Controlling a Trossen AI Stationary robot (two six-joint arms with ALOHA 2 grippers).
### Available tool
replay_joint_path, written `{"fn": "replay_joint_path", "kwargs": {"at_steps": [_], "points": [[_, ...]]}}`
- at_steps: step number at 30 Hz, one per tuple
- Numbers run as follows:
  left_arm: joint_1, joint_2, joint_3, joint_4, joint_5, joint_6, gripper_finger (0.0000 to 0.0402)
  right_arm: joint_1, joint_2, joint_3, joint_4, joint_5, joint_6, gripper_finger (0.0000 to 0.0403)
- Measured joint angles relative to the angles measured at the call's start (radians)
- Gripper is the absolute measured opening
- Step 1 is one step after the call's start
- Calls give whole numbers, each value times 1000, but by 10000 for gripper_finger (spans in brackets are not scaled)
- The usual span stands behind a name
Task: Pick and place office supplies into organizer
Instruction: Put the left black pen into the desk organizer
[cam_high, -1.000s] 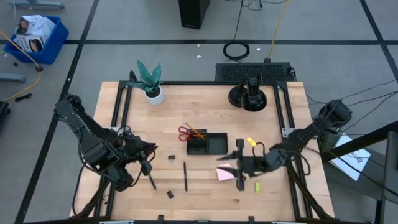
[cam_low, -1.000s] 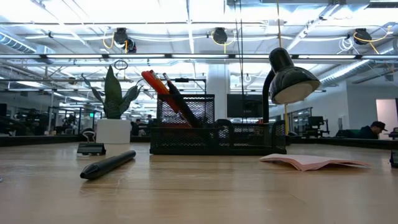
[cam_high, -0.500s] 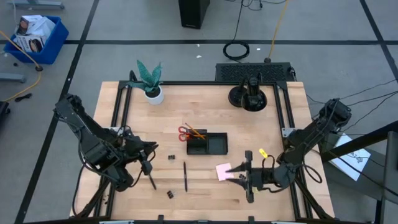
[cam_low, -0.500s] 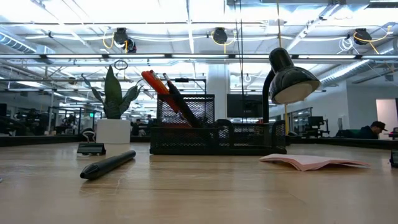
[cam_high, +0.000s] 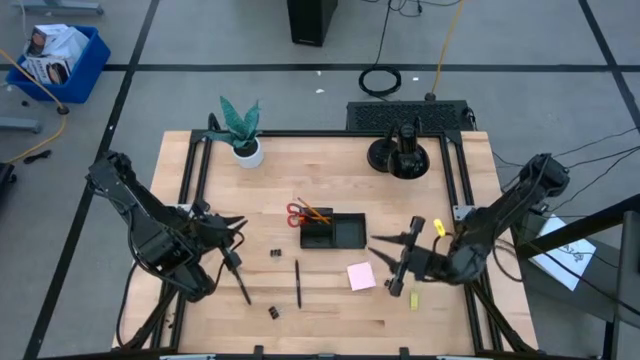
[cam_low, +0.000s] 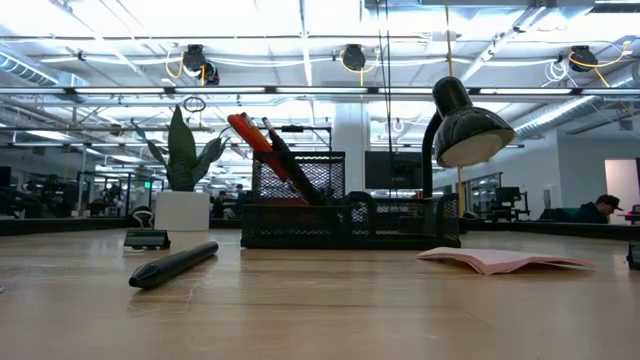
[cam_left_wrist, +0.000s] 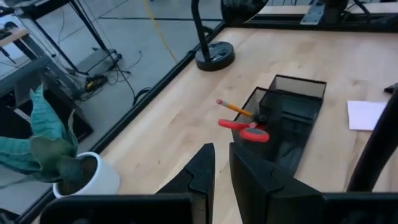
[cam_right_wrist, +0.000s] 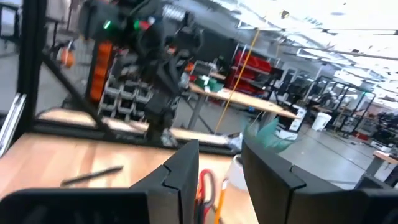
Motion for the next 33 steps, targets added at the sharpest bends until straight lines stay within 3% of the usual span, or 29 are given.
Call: {"fn": "replay_joint_path", "kwargs": {"at_steps": [8, 13, 20, 25, 33], "points": [[5, -1, 0, -1, 46, -141, 53, -30, -124, 0, 99, 1, -158, 116], [22, -1, -1, 42, 151, -277, 53, -36, -196, 0, 140, 0, -174, 116], [29, -1, -1, 238, 444, -447, 53, -35, -263, 0, 154, 0, -94, 116], [2, 0, -1, 310, 653, -677, 53, -25, -271, 0, 154, 0, -84, 116], [-47, 84, -1, 310, 745, -1070, 53, -9, -272, 0, 154, 0, -94, 116]]}}
